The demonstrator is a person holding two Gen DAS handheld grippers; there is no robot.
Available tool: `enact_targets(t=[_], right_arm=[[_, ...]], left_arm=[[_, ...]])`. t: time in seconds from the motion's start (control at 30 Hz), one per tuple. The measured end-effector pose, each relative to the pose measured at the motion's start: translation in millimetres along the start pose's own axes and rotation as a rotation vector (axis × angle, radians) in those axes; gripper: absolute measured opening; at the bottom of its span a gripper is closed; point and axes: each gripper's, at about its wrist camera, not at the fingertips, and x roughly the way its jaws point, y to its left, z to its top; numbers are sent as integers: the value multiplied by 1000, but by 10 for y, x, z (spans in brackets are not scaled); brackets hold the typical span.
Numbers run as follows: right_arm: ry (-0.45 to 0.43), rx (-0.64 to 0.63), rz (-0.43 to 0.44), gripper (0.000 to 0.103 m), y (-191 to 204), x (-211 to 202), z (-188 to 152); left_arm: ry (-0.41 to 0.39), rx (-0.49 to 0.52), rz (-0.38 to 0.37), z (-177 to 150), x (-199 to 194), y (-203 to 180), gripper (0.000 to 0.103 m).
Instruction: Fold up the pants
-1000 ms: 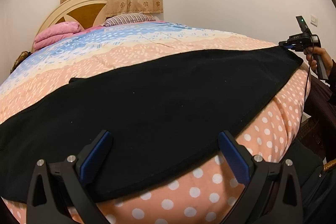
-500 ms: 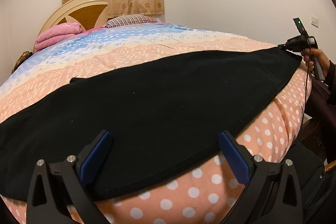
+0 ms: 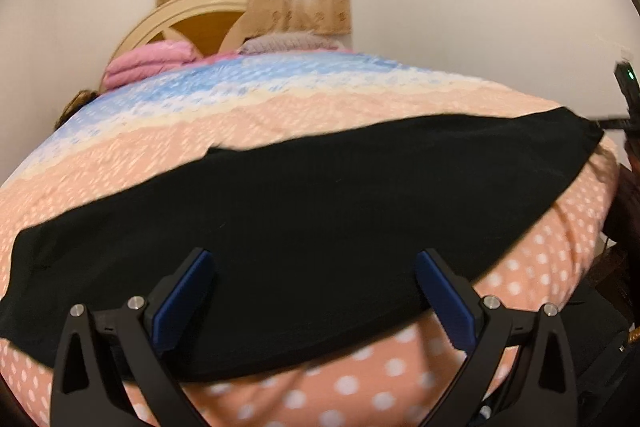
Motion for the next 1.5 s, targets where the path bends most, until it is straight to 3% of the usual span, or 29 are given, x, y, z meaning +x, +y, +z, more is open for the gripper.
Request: enact_targets(t=[0.13,0.27,0.47,0.63,0.73,0.9,1.07,1.37,1.5], right_arm=[[36,-26,-43,53,125,14,20],[-13,-44,50,53,428,-185,306],[-37,-147,276,53,1472,-137,848],[-41,-248,379,53,2395,135,1082],[0,-231,434,53,2813,482,1209],[97,-120,501,53,3363,1171,1386],[207,-80,493,53,3746,1707,1445],[360,-93,529,53,4151,2060,1458],[424,-58,585,42,4217,2147,1439]], left_arm=[[27,-14,-2,-51,23,103,103],[-5,-5,19,11,-68,207,103],[-44,-80,84,103,-74,505,103],[-43,-90,119,55,-78,622,103],[-36,-106,142,12,-82,723,103],[-29,-186,114,-52,-44,796,103],[-6,-205,101,-162,10,796,103],[-26,-205,94,-238,-8,776,103],[-30,-194,94,-254,-12,758,103]])
